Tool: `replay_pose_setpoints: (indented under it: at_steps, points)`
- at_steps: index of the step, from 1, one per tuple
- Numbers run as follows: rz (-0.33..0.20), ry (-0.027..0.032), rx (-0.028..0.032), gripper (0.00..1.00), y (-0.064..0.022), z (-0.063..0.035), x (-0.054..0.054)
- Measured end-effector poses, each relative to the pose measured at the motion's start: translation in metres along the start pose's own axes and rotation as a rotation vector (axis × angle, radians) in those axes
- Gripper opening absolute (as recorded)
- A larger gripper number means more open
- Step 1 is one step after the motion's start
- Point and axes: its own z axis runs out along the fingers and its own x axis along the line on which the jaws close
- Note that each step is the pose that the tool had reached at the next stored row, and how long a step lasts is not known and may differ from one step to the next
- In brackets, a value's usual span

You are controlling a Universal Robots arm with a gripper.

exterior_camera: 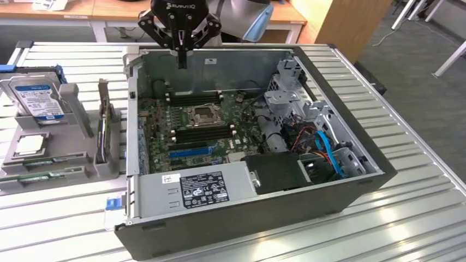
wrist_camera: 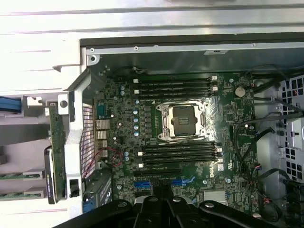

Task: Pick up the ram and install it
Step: 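Reach for the ram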

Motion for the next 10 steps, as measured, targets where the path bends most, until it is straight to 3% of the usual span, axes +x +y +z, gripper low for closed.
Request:
replay_pose_setpoints:
  at_steps: [10]
  points:
    - [0.0, 0.0001, 0.0001, 0.1, -0.0012, -0.0003, 0.017]
